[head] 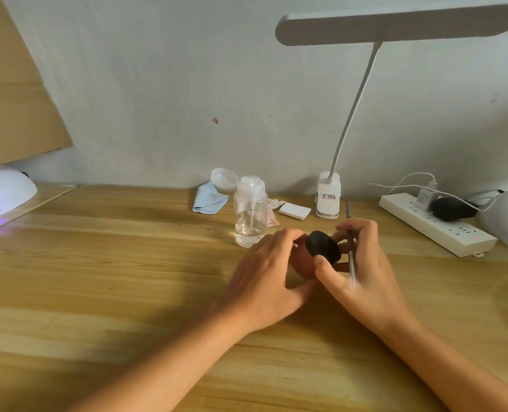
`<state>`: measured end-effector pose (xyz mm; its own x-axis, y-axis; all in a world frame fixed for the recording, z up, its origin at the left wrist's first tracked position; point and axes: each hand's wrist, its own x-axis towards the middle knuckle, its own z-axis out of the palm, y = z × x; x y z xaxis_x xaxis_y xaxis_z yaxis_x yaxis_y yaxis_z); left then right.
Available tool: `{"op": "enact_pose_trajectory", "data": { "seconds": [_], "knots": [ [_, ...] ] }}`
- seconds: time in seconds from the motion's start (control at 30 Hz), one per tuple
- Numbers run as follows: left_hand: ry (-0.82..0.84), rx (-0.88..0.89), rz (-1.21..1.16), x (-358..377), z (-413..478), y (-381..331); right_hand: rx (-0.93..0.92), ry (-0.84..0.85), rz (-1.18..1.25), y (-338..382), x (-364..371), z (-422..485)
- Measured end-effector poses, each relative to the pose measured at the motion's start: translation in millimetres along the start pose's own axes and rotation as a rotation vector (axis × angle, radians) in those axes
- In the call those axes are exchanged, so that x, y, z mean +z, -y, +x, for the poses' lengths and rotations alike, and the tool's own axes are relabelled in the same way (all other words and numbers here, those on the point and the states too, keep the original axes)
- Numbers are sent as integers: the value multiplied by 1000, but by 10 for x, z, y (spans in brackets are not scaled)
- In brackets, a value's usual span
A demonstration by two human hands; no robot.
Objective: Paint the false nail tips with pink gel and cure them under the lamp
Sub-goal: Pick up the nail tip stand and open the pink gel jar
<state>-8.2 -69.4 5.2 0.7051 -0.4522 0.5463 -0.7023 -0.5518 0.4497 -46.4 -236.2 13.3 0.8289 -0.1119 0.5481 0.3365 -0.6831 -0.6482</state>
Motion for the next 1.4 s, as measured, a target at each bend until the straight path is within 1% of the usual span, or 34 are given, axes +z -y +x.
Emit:
{"op": "enact_pose_trajectory", "data": {
  "seconds": [0.07, 0.13, 0.2, 0.27, 0.4, 0.53, 0.63, 0.73, 0.93, 1.03, 1.17, 1.3, 1.4],
  "knots": [
    [-36, -6, 8, -6, -5, 1, -12, 31, -4, -15, 23, -7],
    [-81, 38, 61, -10, 2, -9, -17, 37, -29, -30, 35, -7],
    [-96, 111, 175, 8, 3, -30, -32, 33, -103, -35, 38, 6],
    [-110, 136, 246, 28, -5, -42, -44, 27, -197, -35, 38, 18],
    [-108, 108, 238, 11, -7, -53, -49, 25, -309, -36, 31, 27],
    [-66, 74, 171, -4, -3, -54, -42, 56, -349, -27, 22, 34],
    [-5, 42, 78, -16, -8, -40, -54, 59, -332, -11, 3, 20],
    [27, 22, -20, -34, -13, -20, -59, 61, -255, -4, -12, 10],
    [92, 44, -30, -71, -40, 44, -165, 127, -193, -42, -69, -9],
    [95, 45, -78, -77, -46, 59, -230, 120, -155, -56, -66, -22],
    [120, 44, -121, -79, -44, 55, -272, 115, -115, -72, -63, -30],
    [97, 41, -71, -69, -58, 68, -259, 109, -102, -59, -66, -33],
    [41, 46, 18, -65, -59, 65, -193, 78, -131, -28, -51, -26]
  ]
}}
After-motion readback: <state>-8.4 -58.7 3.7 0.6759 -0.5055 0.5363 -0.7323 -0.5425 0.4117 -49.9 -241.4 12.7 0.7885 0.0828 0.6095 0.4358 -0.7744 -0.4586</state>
